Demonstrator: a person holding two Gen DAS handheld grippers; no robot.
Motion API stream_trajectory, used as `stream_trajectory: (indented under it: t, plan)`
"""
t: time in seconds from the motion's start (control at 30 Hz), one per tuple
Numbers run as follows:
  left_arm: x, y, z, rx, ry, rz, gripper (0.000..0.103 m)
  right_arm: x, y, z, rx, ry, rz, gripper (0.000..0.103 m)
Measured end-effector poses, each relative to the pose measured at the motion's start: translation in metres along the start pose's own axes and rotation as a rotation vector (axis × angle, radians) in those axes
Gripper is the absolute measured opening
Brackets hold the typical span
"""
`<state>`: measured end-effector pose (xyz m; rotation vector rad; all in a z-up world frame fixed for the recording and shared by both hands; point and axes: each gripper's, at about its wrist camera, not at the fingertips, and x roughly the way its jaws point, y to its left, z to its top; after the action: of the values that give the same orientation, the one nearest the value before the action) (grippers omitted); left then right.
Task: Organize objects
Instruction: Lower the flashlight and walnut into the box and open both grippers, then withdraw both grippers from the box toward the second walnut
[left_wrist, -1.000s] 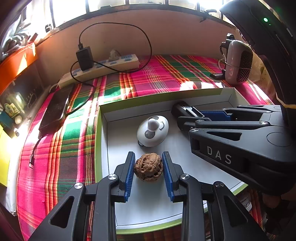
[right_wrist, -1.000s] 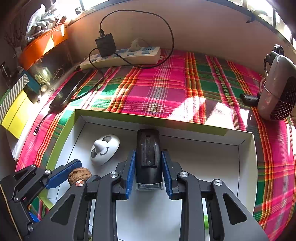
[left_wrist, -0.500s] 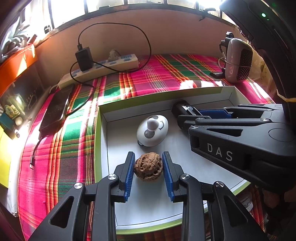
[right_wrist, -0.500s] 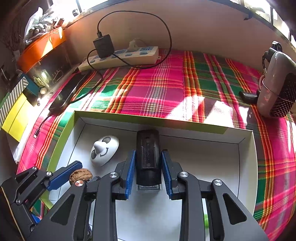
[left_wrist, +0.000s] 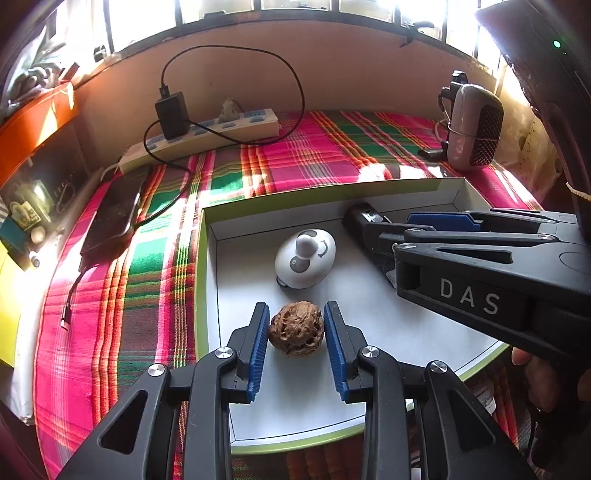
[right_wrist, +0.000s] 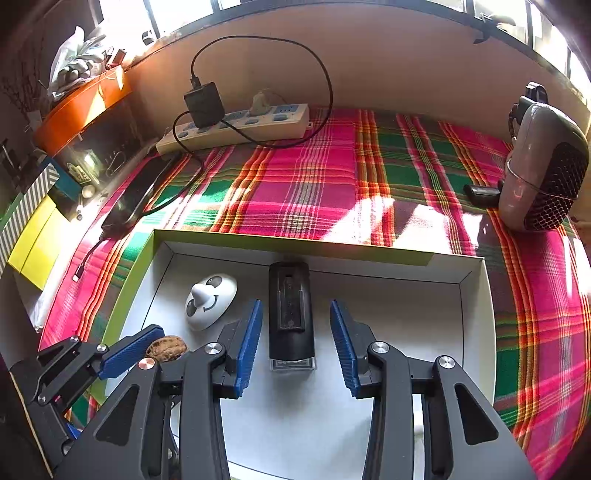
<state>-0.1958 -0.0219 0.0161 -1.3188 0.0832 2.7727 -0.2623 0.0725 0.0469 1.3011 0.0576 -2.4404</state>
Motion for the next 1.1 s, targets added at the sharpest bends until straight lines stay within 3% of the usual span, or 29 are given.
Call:
stream_trajectory:
  t: [0.53,0.87,1.1]
  plan:
    - [-0.052,-0.004,-0.013,-0.005,-0.081,-0.028,0.028,-0.062,-0.004,-0.027,0.001,-0.097,-0.018,0.040]
    - [-0.083,-0.006,-0.041,-0.021,-0.110,-0.111,0.029,-0.101,-0.015,-0.071,0.006,-0.137,-0.041,0.040]
    - [-0.087,-0.003,-0.064,-0.037,-0.087,-0.151,0.029,-0.118,-0.026,-0.103,0.005,-0.151,-0.081,0.040]
